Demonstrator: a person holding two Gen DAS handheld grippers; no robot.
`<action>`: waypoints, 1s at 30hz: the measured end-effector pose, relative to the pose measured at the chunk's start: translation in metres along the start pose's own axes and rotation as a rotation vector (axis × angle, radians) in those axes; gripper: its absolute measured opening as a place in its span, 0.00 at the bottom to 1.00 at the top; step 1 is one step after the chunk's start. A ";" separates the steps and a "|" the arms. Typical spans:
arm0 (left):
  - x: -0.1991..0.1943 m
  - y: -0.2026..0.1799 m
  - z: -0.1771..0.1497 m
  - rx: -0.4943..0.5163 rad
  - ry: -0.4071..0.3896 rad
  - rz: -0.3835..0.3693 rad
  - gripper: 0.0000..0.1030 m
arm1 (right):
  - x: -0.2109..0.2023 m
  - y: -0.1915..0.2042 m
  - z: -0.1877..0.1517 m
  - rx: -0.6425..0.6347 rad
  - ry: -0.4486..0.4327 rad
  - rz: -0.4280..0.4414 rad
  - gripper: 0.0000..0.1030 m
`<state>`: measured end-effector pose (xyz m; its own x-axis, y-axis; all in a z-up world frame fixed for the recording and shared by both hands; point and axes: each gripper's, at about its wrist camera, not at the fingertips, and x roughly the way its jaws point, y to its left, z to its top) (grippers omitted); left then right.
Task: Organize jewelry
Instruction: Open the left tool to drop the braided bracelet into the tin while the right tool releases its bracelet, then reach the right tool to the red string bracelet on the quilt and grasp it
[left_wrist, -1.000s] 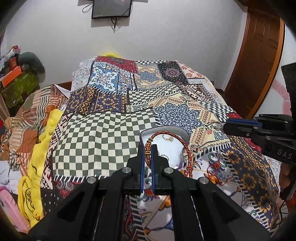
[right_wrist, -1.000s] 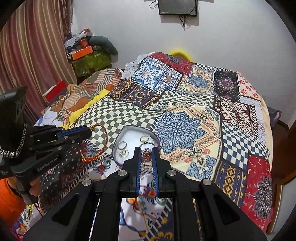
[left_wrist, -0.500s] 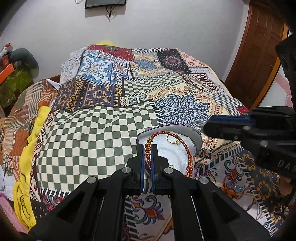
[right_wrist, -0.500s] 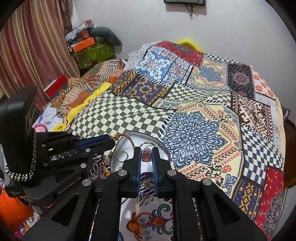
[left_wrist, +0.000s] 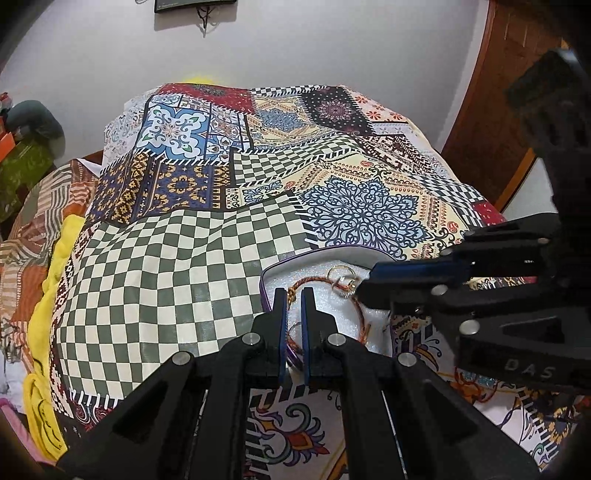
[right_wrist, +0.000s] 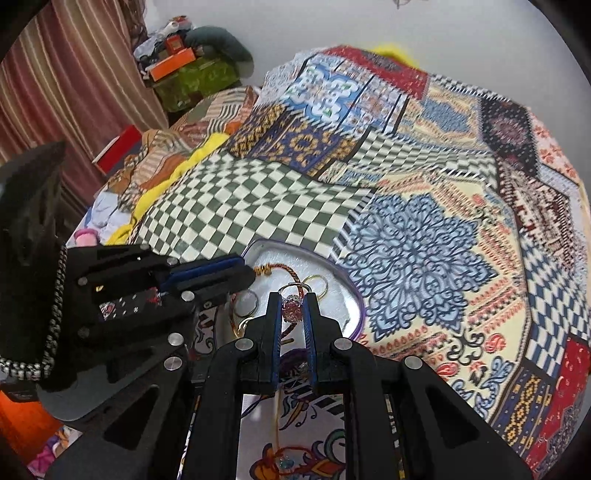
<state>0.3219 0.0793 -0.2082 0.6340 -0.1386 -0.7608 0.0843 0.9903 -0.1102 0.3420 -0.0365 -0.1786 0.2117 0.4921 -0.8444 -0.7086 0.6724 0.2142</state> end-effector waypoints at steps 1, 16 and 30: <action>-0.001 0.001 0.000 0.001 0.000 0.004 0.04 | 0.002 0.000 0.000 -0.003 0.013 0.005 0.10; -0.045 -0.012 -0.015 0.036 -0.022 -0.008 0.05 | -0.029 -0.006 -0.009 0.030 -0.013 -0.088 0.12; -0.011 -0.078 -0.017 0.065 0.067 -0.165 0.06 | -0.091 -0.035 -0.059 0.078 -0.141 -0.231 0.37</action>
<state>0.2949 0.0032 -0.2022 0.5553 -0.2972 -0.7767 0.2338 0.9521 -0.1972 0.3083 -0.1377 -0.1382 0.4572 0.3894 -0.7996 -0.5780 0.8134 0.0656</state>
